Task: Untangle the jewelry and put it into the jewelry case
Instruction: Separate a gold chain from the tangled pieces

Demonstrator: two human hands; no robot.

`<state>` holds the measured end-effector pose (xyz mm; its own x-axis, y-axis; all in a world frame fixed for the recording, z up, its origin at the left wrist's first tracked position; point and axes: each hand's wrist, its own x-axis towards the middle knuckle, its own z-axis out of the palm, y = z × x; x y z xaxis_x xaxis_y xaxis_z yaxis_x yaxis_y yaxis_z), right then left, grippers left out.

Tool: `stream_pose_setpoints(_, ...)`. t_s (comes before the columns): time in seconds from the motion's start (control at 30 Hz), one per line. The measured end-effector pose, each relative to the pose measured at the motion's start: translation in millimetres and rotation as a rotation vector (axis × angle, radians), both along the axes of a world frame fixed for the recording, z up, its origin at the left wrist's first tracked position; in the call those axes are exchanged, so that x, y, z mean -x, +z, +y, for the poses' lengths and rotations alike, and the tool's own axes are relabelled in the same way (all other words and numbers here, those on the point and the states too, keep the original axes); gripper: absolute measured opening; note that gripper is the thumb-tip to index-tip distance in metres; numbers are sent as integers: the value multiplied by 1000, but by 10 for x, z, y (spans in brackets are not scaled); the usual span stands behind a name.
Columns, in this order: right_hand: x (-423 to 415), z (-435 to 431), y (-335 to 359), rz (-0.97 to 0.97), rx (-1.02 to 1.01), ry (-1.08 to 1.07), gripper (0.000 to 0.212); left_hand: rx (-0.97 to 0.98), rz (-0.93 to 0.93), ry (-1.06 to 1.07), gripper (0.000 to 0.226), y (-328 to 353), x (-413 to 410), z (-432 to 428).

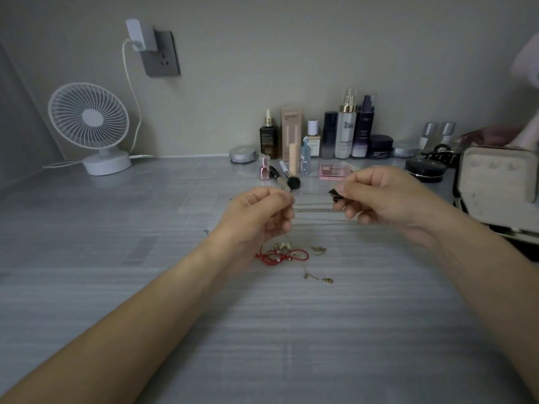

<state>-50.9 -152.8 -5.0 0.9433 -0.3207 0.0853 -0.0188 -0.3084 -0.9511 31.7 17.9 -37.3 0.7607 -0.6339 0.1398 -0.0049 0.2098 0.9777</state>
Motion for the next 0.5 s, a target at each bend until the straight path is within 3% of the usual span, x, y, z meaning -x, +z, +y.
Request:
stream_pose_setpoints(0.1, 0, -22, 25, -11, -107, -29, 15, 49, 69, -37, 24, 51, -36, 41)
stream_pose_setpoints(0.27, 8, -79, 56, -40, -221, -61, 13, 124, 66, -89, 11, 123, -119, 151)
stream_pose_setpoints(0.5, 16, -197, 99, -13, -293, -133, 18, 191, 78, -131, 24, 201, -268, 293)
